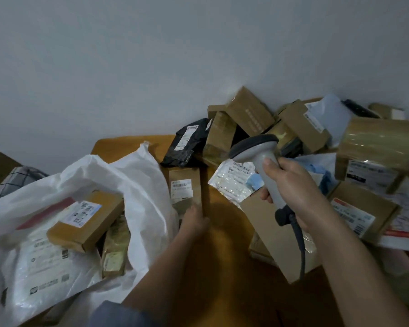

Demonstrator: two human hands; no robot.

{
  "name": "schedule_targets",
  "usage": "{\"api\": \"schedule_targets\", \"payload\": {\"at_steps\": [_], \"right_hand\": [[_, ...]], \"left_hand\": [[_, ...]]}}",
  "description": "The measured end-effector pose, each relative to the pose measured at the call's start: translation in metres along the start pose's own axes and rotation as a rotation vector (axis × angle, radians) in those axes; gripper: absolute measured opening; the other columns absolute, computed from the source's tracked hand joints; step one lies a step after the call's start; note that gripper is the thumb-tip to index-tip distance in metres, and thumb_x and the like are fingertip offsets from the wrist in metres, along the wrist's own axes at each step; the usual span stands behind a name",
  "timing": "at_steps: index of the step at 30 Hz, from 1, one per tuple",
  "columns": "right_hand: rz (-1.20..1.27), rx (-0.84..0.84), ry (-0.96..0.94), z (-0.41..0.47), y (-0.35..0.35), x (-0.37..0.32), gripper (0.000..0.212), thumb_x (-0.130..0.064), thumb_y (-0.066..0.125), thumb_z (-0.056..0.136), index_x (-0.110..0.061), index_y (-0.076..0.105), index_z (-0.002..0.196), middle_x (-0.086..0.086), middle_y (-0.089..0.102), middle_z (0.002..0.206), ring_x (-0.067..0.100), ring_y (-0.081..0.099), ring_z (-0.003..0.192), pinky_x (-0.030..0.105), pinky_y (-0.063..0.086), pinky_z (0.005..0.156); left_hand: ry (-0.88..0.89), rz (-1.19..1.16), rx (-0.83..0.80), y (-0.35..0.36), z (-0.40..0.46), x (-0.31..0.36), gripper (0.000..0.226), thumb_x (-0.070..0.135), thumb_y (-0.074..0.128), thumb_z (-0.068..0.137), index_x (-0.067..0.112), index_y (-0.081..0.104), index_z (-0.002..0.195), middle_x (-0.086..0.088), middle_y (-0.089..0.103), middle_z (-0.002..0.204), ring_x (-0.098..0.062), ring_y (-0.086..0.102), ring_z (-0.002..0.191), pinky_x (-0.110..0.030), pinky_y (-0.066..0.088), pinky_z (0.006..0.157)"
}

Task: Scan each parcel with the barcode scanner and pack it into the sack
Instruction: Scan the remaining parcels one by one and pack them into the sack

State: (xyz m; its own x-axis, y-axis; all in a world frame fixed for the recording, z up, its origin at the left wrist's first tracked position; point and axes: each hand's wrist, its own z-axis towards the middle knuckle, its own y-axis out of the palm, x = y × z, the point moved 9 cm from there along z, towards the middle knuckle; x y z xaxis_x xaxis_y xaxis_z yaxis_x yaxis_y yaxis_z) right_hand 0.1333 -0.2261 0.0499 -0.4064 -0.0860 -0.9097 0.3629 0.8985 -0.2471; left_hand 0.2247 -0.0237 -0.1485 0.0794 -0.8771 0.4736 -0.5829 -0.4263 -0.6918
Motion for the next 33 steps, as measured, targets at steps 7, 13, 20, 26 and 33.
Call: {"api": "schedule_targets", "payload": {"at_steps": [7,13,20,26,33], "right_hand": [[0.001,0.013,0.027,0.038,0.001,0.011,0.027,-0.037,0.045,0.100,-0.017,0.062,0.091,0.006,0.061,0.067,0.004,0.057,0.048,0.030,0.044,0.057],[0.017,-0.013,0.075,0.052,0.017,0.030,0.025,-0.035,0.045,0.100,-0.018,0.060,0.090,0.002,0.061,0.066,0.008,0.061,0.051,0.030,0.046,0.057],[0.013,-0.025,0.086,0.058,0.018,0.034,0.025,-0.035,0.046,0.100,-0.015,0.060,0.092,0.005,0.060,0.073,0.007,0.061,0.050,0.031,0.047,0.059],[0.001,-0.006,0.080,0.057,0.013,0.033,0.025,-0.034,0.046,0.100,-0.014,0.060,0.095,0.005,0.059,0.072,0.009,0.061,0.051,0.032,0.048,0.060],[-0.011,-0.010,0.061,0.042,0.011,0.025,0.025,-0.036,0.045,0.100,-0.016,0.059,0.096,0.007,0.063,0.068,0.004,0.059,0.048,0.032,0.048,0.061]], "left_hand": [[0.008,0.320,0.007,0.033,0.018,0.008,0.038,0.015,0.049,0.095,0.004,0.045,0.130,-0.016,0.061,0.119,-0.032,0.059,0.111,-0.046,0.049,0.098],[0.010,0.219,0.191,0.024,0.025,0.024,0.024,0.024,0.055,0.095,0.013,0.051,0.116,-0.007,0.060,0.110,-0.023,0.061,0.096,-0.035,0.054,0.077],[-0.398,-0.063,0.143,0.032,0.033,-0.041,0.113,0.048,0.077,0.078,-0.002,0.006,0.151,-0.026,0.015,0.151,-0.041,0.021,0.140,-0.049,0.027,0.113],[-0.496,-0.452,0.168,0.045,0.033,-0.051,0.106,0.036,0.090,0.063,0.006,0.024,0.139,-0.019,0.030,0.142,-0.037,0.034,0.132,-0.044,0.038,0.107],[-0.492,-0.503,0.203,0.041,0.023,-0.057,0.107,0.022,0.089,0.069,0.001,0.013,0.142,-0.021,0.042,0.139,-0.035,0.046,0.126,-0.040,0.043,0.097]]}}
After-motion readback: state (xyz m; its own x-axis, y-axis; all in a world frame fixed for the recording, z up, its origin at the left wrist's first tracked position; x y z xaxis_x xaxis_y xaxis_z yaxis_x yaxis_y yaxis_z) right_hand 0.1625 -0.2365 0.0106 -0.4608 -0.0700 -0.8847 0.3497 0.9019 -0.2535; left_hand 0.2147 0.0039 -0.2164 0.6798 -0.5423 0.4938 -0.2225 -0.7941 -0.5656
